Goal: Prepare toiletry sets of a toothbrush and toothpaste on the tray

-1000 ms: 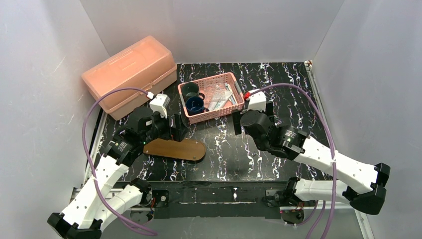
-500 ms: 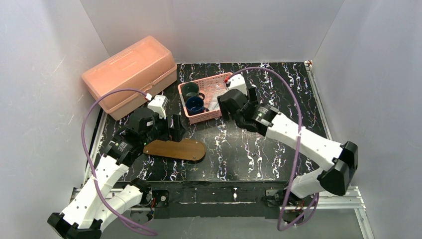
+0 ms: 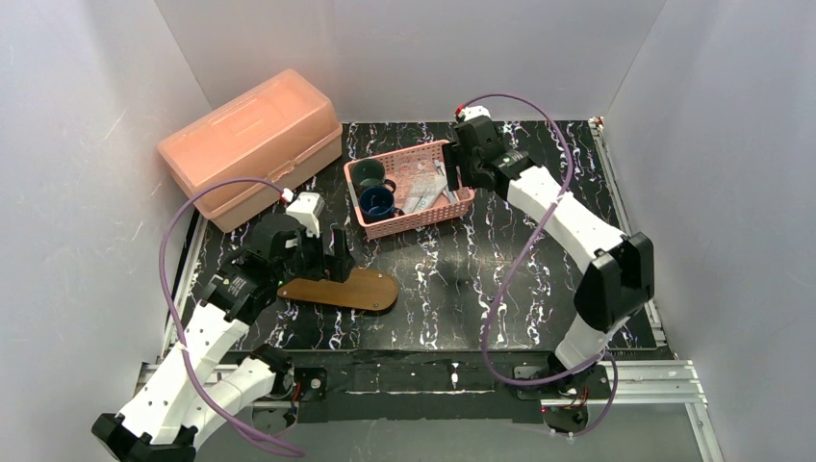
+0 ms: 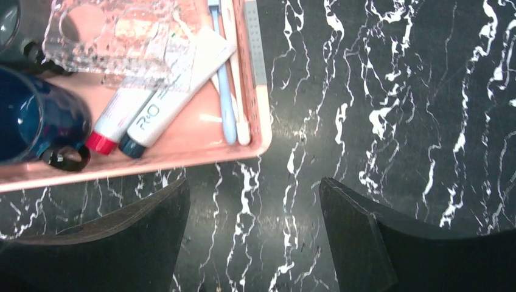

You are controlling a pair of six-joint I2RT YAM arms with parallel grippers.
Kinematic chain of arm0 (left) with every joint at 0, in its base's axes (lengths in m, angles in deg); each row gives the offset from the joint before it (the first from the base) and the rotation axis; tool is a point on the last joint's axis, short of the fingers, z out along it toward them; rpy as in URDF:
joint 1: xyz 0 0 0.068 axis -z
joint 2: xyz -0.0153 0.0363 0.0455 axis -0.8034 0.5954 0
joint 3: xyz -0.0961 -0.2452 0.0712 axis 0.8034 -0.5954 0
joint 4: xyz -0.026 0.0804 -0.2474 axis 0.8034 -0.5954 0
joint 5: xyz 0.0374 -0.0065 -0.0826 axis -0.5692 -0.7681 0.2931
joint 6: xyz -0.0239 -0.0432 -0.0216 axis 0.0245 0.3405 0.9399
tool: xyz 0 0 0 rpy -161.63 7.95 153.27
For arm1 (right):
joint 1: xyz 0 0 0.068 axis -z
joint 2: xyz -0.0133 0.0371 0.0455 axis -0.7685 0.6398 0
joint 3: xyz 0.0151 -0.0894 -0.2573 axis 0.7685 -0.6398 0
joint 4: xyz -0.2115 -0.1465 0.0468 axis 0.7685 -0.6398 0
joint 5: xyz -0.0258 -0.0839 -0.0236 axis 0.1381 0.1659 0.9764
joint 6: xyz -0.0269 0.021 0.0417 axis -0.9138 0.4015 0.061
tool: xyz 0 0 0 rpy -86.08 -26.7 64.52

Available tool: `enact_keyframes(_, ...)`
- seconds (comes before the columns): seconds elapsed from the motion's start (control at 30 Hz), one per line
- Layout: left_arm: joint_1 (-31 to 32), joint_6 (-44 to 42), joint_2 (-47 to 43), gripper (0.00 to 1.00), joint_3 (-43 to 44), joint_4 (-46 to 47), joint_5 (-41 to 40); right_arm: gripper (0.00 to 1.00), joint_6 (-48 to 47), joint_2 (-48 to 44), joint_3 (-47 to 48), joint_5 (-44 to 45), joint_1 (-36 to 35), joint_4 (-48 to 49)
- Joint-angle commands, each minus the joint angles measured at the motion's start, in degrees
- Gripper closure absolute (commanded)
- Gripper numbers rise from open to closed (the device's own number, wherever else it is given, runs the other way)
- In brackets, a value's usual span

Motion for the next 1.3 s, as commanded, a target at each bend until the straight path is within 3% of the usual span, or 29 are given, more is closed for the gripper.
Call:
enact_keyframes(0.0,0.23,-0.86,-0.43,0.01,-1.01,-1.27,-1.24,0.16,-3.32,5.3,6.43,-7.26,3.3,1.9)
enact_keyframes(0.3,0.23,-1.19,-1.0,0.01,-1.06,-1.25,-2.14,0.34,-4.84,16.37,13.85,-14.88,9.08,2.56)
enact_keyframes(1.0,0.25,-1.48,0.07,0.01,-0.7,-1.07,-2.28,0.41,-6.01,32.5,27.58,-14.34,10.77,0.04)
enact_keyframes(1.17,0.23,-1.54,0.37,0.01,-0.62,-1.07,-2.32,0.46,-6.21,33.52,27.85,-13.62,10.82,-0.13)
enact_keyframes(1.27,0.23,-1.54,0.42,0.01,-0.53,-1.04,-2.38,0.54,-6.17,33.82,27.66,-13.58,10.77,-0.28)
